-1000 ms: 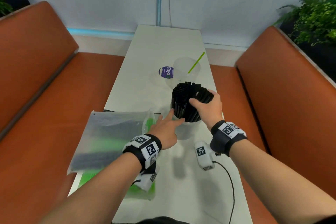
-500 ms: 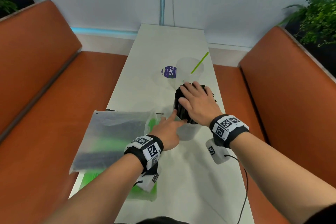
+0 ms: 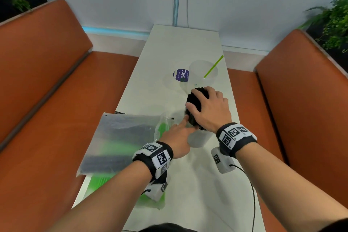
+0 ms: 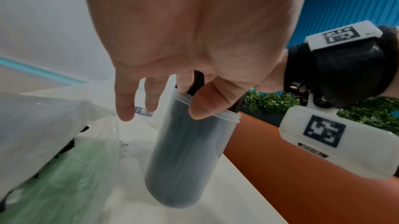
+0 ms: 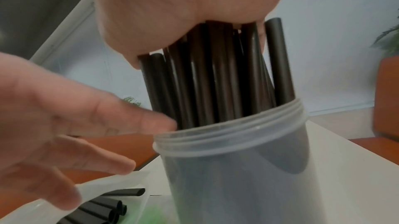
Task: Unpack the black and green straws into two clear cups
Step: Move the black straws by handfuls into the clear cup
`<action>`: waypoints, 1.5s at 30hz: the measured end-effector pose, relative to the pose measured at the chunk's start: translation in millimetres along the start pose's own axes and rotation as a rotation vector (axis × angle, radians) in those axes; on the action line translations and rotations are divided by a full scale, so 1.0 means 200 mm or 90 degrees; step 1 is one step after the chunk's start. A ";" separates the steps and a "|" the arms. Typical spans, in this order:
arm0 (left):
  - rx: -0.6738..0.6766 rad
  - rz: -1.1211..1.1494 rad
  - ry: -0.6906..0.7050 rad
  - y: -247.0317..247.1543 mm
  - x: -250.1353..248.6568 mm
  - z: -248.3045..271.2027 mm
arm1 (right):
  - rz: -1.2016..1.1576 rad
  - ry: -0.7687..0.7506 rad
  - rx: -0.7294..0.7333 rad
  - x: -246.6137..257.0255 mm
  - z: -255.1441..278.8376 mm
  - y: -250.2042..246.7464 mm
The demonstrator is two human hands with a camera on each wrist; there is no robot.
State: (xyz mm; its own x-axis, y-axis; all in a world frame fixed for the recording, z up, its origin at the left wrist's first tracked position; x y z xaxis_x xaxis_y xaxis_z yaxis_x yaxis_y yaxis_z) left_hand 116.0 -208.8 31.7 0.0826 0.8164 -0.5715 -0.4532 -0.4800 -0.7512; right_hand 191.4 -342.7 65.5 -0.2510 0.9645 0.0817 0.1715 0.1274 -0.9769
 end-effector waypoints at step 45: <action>-0.248 0.328 -0.063 -0.13 0.31 0.31 | -0.251 -0.105 0.403 0.62 0.20 0.61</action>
State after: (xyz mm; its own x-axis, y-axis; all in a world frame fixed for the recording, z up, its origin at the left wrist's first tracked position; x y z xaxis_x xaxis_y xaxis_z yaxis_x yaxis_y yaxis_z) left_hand 78.5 -124.9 36.5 -0.1504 0.4682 -0.8707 -0.0567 -0.8834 -0.4652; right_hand 142.9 -216.7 -51.3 -0.3281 0.8214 0.4665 -0.5263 0.2512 -0.8123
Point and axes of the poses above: each hand's wrist, its own z-axis away from the middle knuckle, its own y-axis out of the palm, x = y × z, the point moved 1 cm from there along -z, towards the middle knuckle, and after that the axes turned 5 degrees about z, right-handed, at the moved point
